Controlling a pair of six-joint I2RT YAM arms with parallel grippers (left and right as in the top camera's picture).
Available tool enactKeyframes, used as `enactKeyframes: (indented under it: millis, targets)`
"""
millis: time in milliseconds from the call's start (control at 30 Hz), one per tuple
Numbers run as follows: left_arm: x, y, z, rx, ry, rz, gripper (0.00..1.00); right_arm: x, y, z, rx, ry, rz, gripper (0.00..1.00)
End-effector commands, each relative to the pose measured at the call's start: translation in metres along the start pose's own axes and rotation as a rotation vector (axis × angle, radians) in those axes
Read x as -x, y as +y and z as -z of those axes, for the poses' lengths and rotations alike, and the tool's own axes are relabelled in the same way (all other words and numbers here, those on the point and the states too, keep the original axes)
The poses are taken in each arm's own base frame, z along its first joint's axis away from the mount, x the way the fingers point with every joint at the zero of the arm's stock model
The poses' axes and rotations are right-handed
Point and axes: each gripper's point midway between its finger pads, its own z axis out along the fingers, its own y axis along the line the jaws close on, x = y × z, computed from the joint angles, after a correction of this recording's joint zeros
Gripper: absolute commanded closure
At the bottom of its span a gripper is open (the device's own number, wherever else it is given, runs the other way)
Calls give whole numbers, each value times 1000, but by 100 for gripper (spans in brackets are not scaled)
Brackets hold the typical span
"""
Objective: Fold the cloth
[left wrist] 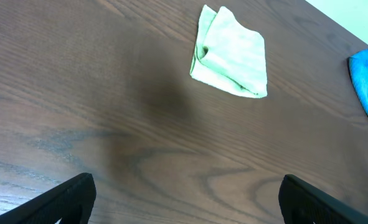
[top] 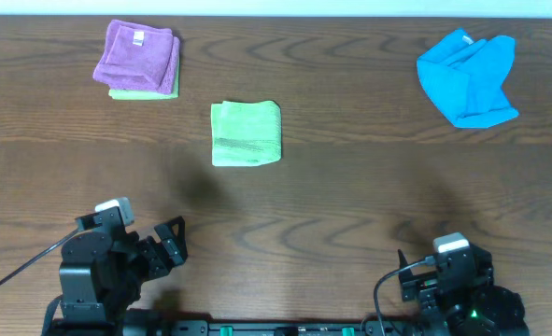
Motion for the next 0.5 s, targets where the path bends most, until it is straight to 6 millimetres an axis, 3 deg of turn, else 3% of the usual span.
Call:
enactKeyframes:
  millis: [0, 467]
  targets:
    - [0, -1, 1, -6, 1, -9, 5, -2, 1, -1, 3, 7, 9, 1]
    - [-1, 0, 1, -2, 6, -10, 5, -2, 1, -1, 3, 7, 9, 1]
